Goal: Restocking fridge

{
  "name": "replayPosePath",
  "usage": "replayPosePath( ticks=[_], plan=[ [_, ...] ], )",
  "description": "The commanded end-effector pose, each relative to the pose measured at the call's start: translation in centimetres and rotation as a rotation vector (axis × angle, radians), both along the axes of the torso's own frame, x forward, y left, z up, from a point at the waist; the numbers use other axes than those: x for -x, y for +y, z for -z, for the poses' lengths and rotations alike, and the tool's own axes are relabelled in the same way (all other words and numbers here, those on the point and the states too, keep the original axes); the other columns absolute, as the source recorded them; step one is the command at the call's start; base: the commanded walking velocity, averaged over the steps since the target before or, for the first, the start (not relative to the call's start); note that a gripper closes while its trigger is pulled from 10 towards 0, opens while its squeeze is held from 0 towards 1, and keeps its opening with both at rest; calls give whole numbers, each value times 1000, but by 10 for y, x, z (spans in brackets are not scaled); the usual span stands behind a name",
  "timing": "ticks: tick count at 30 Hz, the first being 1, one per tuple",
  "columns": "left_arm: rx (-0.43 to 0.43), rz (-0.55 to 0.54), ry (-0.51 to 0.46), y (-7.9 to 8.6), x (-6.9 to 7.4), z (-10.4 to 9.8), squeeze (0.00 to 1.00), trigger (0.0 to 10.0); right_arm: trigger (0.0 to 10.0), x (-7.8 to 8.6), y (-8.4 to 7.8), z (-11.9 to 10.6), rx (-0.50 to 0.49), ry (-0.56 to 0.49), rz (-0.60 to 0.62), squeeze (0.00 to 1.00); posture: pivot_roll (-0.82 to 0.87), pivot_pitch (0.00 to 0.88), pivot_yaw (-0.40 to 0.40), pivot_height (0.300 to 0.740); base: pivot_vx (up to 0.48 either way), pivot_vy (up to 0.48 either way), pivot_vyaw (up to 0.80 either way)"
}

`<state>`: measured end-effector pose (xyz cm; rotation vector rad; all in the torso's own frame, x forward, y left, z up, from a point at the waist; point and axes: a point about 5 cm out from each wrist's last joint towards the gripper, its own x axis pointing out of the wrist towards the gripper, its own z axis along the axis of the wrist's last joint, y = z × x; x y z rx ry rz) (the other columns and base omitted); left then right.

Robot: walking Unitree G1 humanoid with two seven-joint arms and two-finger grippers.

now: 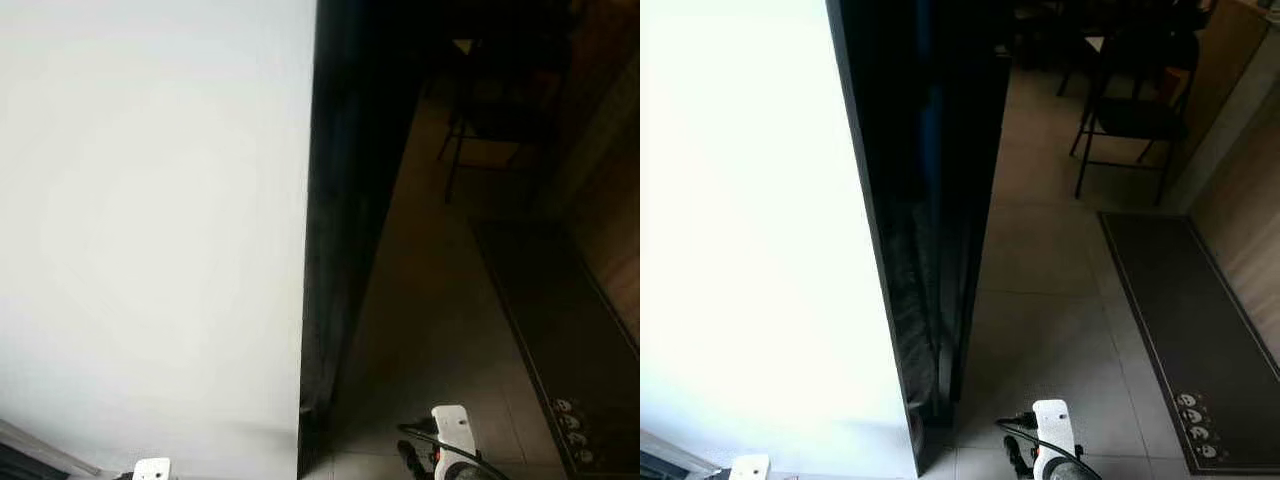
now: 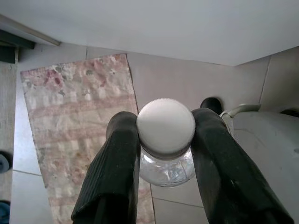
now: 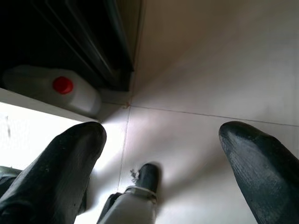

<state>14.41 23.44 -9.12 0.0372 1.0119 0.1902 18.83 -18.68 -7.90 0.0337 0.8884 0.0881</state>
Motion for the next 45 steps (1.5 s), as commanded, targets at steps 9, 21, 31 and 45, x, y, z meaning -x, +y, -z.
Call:
replayPosePath(
  ticks=[9, 21, 31, 45],
  plan=[
    [1, -3, 21, -4, 5, 3, 0, 10000, 10000, -21, -21, -22, 242, -247, 78, 0, 48, 0, -7, 740, 0, 0, 0],
    [-24, -15, 17, 12, 8, 0, 0, 10000, 10000, -81, -34, -82, 235, -616, 67, 0, 39, 0, -2, 740, 0, 0, 0],
    [-20, -26, 39, 10, 14, 2, 0, 10000, 10000, -107, 21, -137, 203, -975, -169, 0, 34, 0, 4, 740, 0, 0, 0],
    [-25, -29, 29, 8, 12, 2, 0, 10000, 10000, -97, 67, -168, 110, -1054, -319, 0, 35, 0, -22, 740, 0, 0, 0]
  ],
)
